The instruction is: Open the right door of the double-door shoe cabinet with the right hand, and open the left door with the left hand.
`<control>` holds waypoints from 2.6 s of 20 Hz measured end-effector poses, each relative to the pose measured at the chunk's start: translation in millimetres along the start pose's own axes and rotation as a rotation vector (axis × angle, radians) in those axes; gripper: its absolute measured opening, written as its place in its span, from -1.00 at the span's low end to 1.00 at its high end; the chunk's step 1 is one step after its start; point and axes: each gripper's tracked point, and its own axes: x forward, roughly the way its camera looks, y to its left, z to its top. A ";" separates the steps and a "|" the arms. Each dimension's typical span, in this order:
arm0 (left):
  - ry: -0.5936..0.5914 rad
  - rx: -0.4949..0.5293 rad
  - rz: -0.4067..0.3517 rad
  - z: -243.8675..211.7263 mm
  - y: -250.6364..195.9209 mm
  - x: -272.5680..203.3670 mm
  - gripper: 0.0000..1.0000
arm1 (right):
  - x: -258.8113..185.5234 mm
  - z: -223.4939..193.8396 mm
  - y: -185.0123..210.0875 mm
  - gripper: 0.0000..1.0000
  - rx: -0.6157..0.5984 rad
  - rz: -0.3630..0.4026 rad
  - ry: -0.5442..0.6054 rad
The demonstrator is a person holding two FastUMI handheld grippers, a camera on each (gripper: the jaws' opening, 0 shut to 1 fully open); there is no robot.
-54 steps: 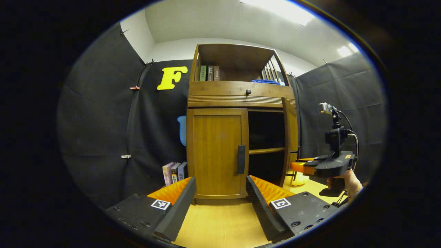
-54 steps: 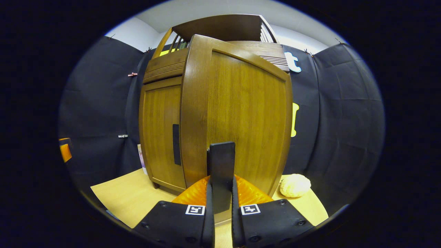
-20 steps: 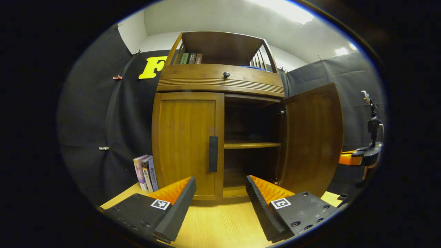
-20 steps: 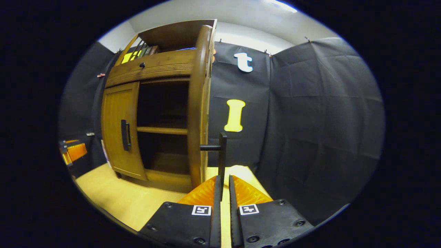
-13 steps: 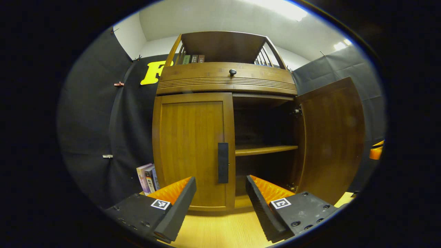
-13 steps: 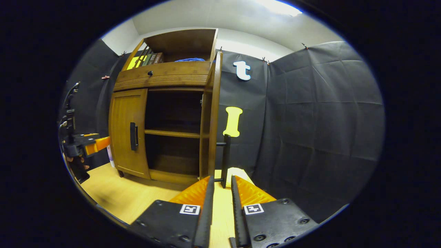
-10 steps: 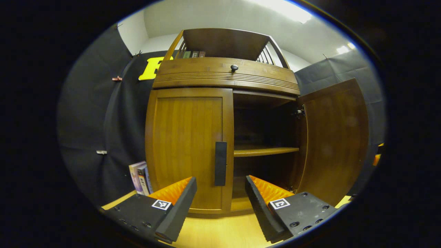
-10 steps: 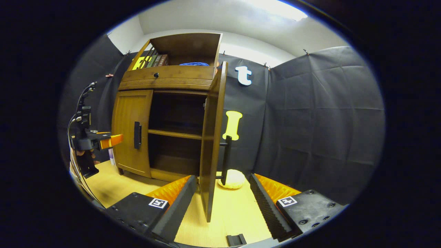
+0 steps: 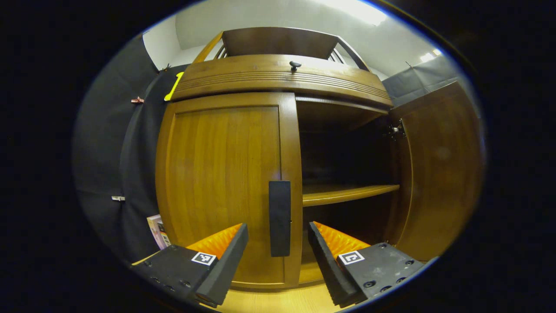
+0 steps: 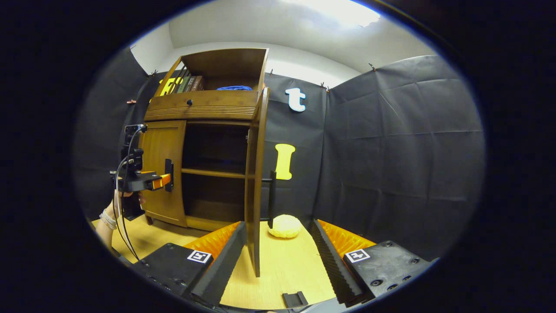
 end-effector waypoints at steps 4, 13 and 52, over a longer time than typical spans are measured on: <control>-0.013 -0.040 0.051 -11.1 16.7 28.9 0.72 | 2.3 -0.7 -18.4 0.92 -0.032 -0.030 -0.029; -0.020 -0.018 0.029 -12.0 7.9 49.4 -0.26 | 14.3 -22.2 -34.6 0.92 -0.047 -0.073 0.018; 0.060 -0.033 -0.024 2.1 156.3 -188.3 -0.54 | 12.6 -9.6 167.7 0.92 0.032 0.304 0.026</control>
